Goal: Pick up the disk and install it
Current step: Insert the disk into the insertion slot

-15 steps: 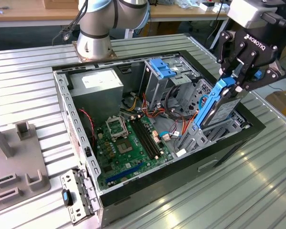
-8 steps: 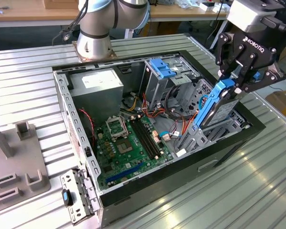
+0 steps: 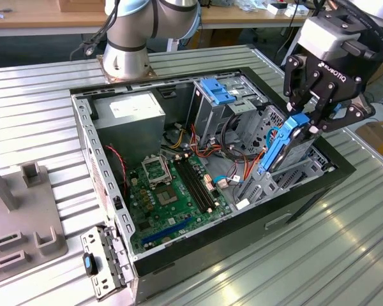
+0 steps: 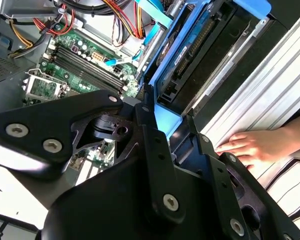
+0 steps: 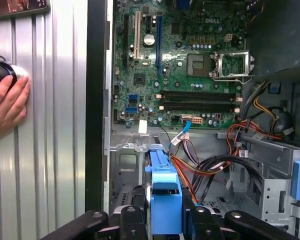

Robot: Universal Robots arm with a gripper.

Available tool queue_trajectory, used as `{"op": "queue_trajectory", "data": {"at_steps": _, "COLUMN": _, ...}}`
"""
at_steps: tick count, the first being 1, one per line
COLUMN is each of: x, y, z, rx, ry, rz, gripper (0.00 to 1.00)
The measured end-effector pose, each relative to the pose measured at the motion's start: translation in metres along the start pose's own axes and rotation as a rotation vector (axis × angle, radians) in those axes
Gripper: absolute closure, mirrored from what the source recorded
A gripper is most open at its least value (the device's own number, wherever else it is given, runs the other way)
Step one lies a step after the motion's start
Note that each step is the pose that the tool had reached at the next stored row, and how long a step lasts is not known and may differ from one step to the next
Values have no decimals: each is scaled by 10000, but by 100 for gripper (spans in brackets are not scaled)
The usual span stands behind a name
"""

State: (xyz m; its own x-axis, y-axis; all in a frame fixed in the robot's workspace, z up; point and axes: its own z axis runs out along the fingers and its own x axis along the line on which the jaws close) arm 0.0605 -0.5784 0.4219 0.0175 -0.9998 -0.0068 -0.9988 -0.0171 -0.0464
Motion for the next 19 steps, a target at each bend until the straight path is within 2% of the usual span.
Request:
{"op": "queue_trajectory", "data": {"at_steps": 4, "x": 1, "y": 3, "z": 82, "rx": -13, "ry": -10, "rz": -339, "gripper": 63}}
{"op": "queue_trajectory", "data": {"at_steps": 9, "x": 8, "y": 9, "z": 182, "rx": -62, "ry": -16, "rz": -411, "gripper": 63}}
{"op": "queue_trajectory", "data": {"at_steps": 14, "x": 11, "y": 9, "z": 202, "rx": -59, "ry": -33, "rz": -400, "gripper": 63}}
{"op": "queue_trajectory", "data": {"at_steps": 15, "x": 11, "y": 9, "z": 201, "rx": -60, "ry": -30, "rz": -400, "gripper": 62}}
{"op": "queue_trajectory", "data": {"at_steps": 16, "x": 11, "y": 9, "z": 199, "rx": -61, "ry": -26, "rz": -399, "gripper": 56}}
{"op": "queue_trajectory", "data": {"at_steps": 19, "x": 11, "y": 9, "z": 196, "rx": -62, "ry": -19, "rz": -399, "gripper": 56}}
